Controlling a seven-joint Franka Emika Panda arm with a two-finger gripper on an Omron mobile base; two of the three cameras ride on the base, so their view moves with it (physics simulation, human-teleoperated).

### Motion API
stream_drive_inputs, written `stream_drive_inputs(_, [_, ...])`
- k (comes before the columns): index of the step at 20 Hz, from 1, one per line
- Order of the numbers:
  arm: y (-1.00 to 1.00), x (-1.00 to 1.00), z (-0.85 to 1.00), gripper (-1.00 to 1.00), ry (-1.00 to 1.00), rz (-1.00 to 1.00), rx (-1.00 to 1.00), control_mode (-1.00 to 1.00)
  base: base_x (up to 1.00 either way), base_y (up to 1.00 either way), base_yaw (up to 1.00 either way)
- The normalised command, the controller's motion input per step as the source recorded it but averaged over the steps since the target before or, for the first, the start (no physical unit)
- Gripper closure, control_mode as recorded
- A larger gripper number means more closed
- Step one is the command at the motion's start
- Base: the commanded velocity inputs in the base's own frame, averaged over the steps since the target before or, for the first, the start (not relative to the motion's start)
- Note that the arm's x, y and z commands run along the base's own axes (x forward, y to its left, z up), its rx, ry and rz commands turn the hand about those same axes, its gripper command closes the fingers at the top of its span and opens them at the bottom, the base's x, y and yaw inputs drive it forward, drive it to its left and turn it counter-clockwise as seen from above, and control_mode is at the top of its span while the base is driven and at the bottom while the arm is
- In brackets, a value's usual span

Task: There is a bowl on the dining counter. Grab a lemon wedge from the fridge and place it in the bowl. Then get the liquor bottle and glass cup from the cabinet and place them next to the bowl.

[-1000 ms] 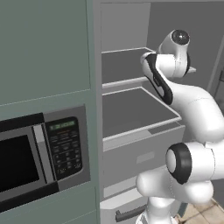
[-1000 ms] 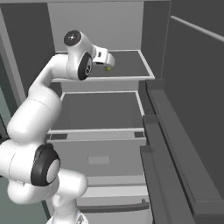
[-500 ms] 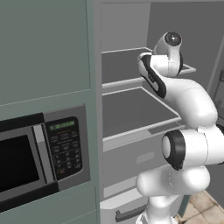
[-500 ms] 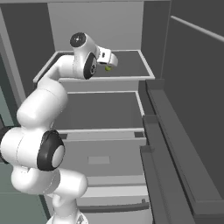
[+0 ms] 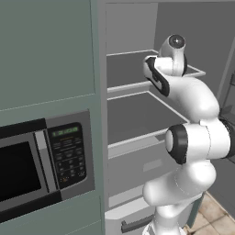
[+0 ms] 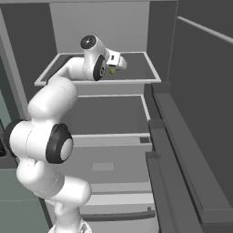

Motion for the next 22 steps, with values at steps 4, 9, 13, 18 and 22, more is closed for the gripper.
stream_drive_inputs(4, [-0.01, 0.18, -0.16, -1.0, 0.03, -0.01, 0.0, -1.0, 0.0, 0.0, 0.0])
stream_drive_inputs(9, [0.0, 0.2, -0.15, -1.0, 0.02, -0.01, 0.0, -1.0, 0.0, 0.0, 0.0])
stream_drive_inputs(13, [-0.01, 0.21, -0.15, -1.0, 0.01, -0.01, 0.0, -1.0, 0.0, 0.0, 0.0])
stream_drive_inputs(18, [-0.01, 0.0, -0.17, -1.0, 0.0, -0.01, 0.0, -1.0, 0.0, 0.0, 0.0])
stream_drive_inputs(22, [0.0, 0.0, -0.26, 1.0, 0.0, -0.01, 0.0, -1.0, 0.0, 0.0, 0.0])
